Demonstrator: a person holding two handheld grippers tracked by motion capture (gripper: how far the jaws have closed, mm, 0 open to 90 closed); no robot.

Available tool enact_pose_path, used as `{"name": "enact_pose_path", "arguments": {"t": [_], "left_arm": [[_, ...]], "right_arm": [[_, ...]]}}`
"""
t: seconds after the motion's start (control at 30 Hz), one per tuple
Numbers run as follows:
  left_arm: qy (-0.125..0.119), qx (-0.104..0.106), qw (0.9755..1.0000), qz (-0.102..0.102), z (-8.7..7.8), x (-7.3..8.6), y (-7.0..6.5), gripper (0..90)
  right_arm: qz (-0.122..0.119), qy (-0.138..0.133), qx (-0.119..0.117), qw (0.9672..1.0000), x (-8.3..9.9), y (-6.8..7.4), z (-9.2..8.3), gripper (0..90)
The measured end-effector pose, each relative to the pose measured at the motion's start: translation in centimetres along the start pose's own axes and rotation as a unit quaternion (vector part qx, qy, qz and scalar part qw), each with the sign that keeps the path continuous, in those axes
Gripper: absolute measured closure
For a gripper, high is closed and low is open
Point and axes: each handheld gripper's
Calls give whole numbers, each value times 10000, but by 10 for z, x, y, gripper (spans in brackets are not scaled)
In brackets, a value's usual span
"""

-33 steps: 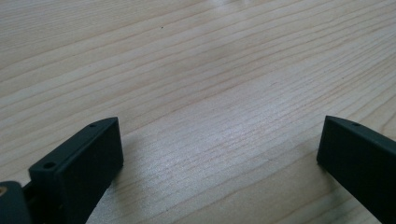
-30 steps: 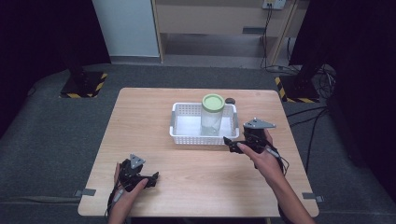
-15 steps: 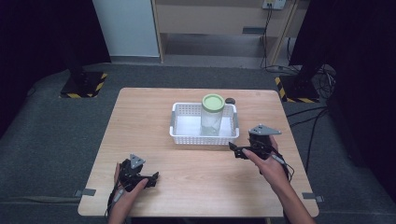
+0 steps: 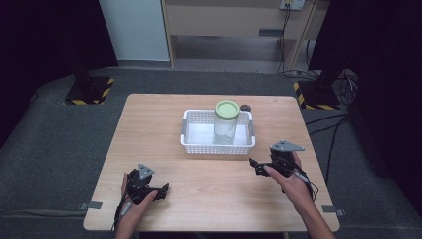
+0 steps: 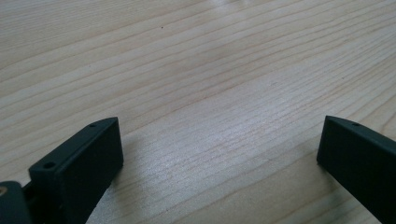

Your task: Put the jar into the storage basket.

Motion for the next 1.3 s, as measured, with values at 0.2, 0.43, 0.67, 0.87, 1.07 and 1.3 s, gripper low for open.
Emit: {"name": "enact_pose_path", "arguments": {"t": [0.2, 0.43, 0.67, 0.87, 1.07, 1.3], "left_arm": [[0, 0, 10000, -2, 0, 0, 0, 0], [-1, 1, 10000, 0, 0, 0, 0, 0], [-1, 0, 10000, 0, 0, 0, 0, 0], [-1, -1, 10000, 0, 0, 0, 0, 0], [0, 0, 10000, -2, 0, 0, 0, 0], [-1, 0, 10000, 0, 0, 0, 0, 0]], "right_arm": [[37, 45, 30, 10000, 10, -3, -3, 27], [55, 83, 66, 9999, 18, -6, -7, 28], [55, 113, 67, 9999, 27, -5, -11, 27], [7, 159, 48, 9999, 34, -3, -15, 27], [-37, 276, 36, 9996, 40, 2, -16, 27], [-258, 544, -40, 9982, 50, 17, -10, 27]]}}
Point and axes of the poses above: each handheld gripper's, and its own axes: z roughly forward along the jaws, x roughly out of its underside, y roughly to its left, and after that the axes turned 3 degrees about -y, right-handed
